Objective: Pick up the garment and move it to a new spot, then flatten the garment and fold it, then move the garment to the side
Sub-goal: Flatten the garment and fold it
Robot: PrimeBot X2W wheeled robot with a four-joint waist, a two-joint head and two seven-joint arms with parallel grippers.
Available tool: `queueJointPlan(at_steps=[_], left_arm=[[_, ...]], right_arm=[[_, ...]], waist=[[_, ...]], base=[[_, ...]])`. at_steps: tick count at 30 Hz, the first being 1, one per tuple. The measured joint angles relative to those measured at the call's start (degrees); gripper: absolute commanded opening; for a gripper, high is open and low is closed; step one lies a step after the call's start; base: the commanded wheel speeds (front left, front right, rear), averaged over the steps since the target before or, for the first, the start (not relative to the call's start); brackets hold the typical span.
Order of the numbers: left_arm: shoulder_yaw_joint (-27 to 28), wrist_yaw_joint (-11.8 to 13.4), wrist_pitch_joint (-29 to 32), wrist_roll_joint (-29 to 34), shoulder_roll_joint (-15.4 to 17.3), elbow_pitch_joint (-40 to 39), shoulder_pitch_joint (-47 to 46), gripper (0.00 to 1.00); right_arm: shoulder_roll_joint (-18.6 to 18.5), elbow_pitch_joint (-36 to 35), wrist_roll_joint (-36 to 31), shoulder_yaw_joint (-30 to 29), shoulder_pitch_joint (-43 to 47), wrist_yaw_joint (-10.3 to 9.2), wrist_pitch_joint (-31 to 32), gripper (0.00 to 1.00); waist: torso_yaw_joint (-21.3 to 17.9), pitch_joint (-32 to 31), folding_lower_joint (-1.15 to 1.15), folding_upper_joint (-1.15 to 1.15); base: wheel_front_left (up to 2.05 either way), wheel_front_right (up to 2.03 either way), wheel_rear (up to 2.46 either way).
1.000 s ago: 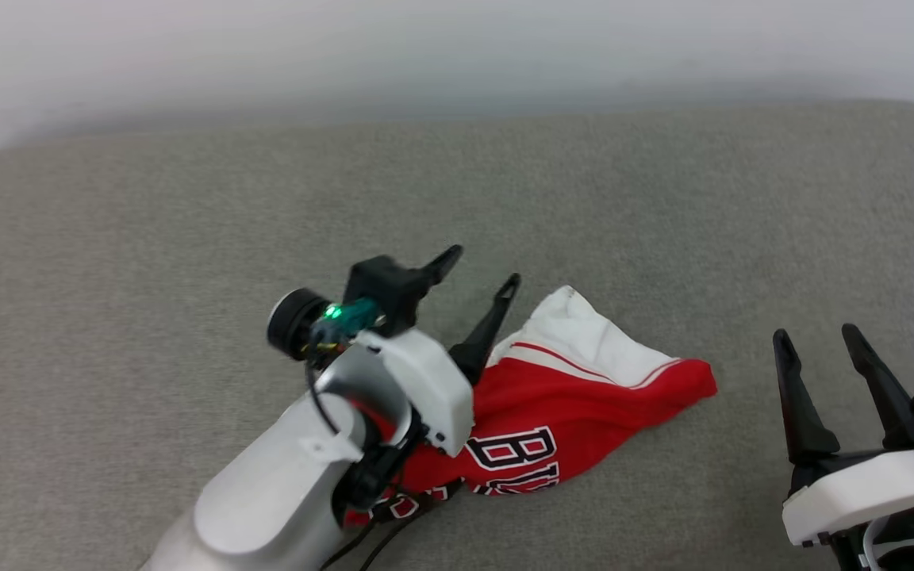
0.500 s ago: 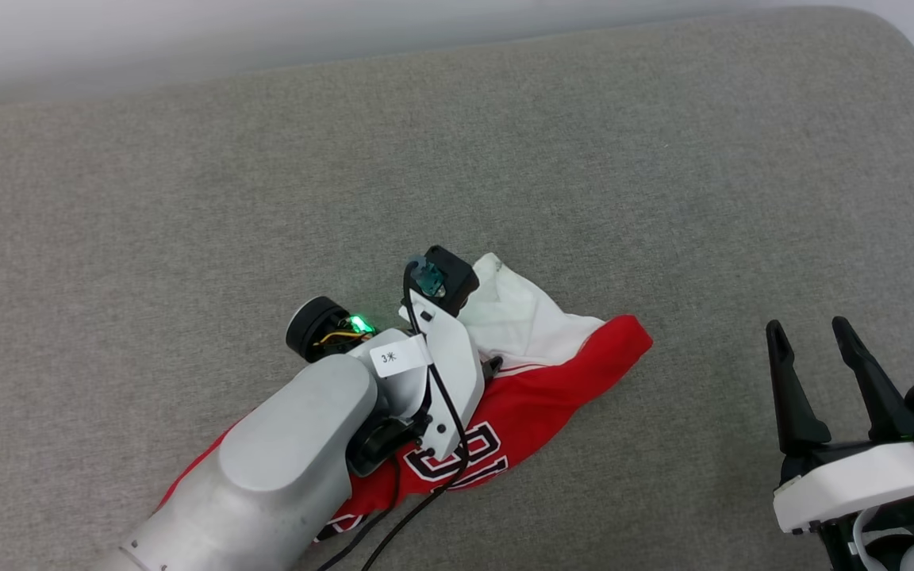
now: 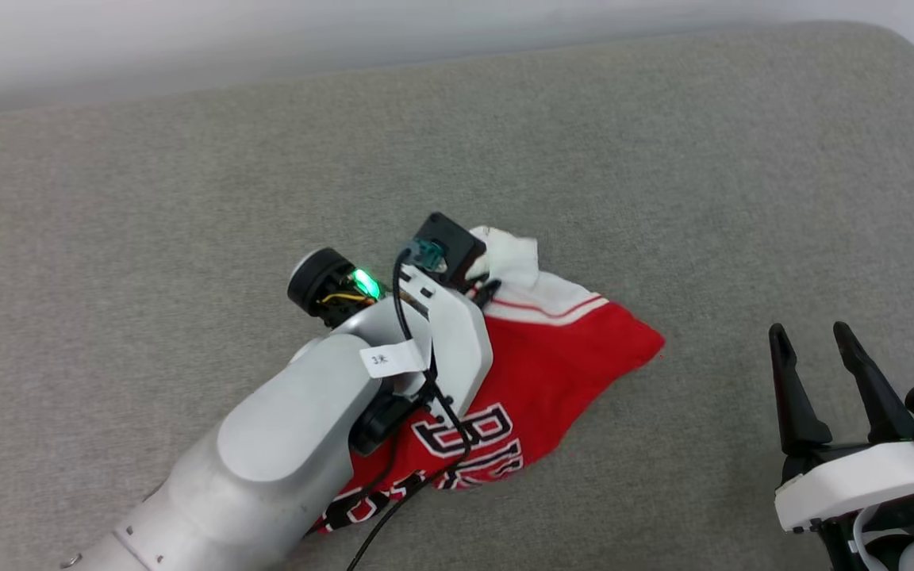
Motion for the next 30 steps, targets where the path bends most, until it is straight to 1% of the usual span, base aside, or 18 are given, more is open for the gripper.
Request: queueJointPlan(at_steps=[4, 8, 13, 17, 19, 22, 26, 27, 28, 29, 30], left_arm=[[2.81, 3.21, -4.41, 0.23, 1.01, -2.69, 1.21, 0.0], [6.75, 7.15, -7.86, -1.37, 4.07, -4.68, 5.27, 0.0], [11.69, 12.06, -10.6, -4.68, 8.22, -5.27, 13.2, 0.0], [15.18, 15.16, -12.54, -7.93, 10.39, -5.06, 20.27, 0.0], [16.44, 16.17, -13.62, -9.42, 10.98, -4.9, 23.67, 0.0], [17.13, 17.04, -14.62, -10.74, 11.06, -4.65, 27.88, 0.0], [16.67, 17.16, -16.12, -11.57, 10.16, -4.72, 31.54, 0.0], [16.55, 17.18, -16.63, -11.56, 9.76, -4.78, 31.87, 0.16], [16.31, 17.27, -17.26, -11.5, 9.37, -4.94, 32.25, 0.76], [16.19, 17.25, -18.08, -11.46, 8.98, -5.12, 32.71, 1.0], [16.07, 17.27, -19.11, -11.14, 8.72, -5.37, 33.03, 1.0]], right_arm=[[-0.01, -0.16, -0.48, -0.66, 0.14, 0.0, 0.69, 1.0], [0.0, -0.7, -0.87, -1.31, 0.58, 0.0, 1.47, 1.0], [0.0, -1.19, -1.04, -1.46, 0.96, 0.0, 2.33, 1.0], [0.0, -1.3, -1.04, -1.56, 1.3, 0.0, 2.72, 1.0], [0.0, -1.33, -1.11, -1.68, 1.65, 0.0, 2.97, 1.0], [0.0, -1.34, -1.21, -1.77, 2.58, 0.0, 3.21, 1.0], [0.0, -1.47, -1.38, -1.81, 2.96, 0.0, 3.71, 1.0], [0.0, -1.54, -1.38, -1.82, 3.18, 0.0, 3.78, 1.0], [0.0, -1.63, -1.43, -1.78, 3.46, 0.0, 3.91, 1.0], [0.0, -1.68, -1.49, -1.74, 3.67, 0.0, 4.07, 1.0], [0.0, -1.72, -1.57, -1.76, 3.87, 0.0, 4.24, 1.0]], waist=[[1.74, -1.49, -0.01, 0.0], [3.81, -2.71, -0.01, 0.0], [6.05, -3.88, -0.01, 0.0], [7.09, -4.75, -0.01, 0.0], [7.46, -5.16, -0.01, 0.0], [7.92, -5.79, -0.01, 0.0], [8.18, -6.82, -0.01, 0.0], [8.25, -7.15, -0.01, 0.0], [8.29, -7.52, -0.01, 0.0], [8.32, -7.93, -0.01, 0.0], [8.36, -8.34, -0.01, 0.0]], base=[[0.0, 0.0, 0.0], [0.0, 0.0, 0.0], [0.0, 0.0, 0.0], [0.0, 0.0, 0.0], [0.0, 0.0, 0.0], [0.0, 0.0, 0.0], [0.0, 0.0, 0.0], [0.0, 0.0, 0.0], [0.0, 0.0, 0.0], [0.0, 0.0, 0.0], [0.0, 0.0, 0.0]])
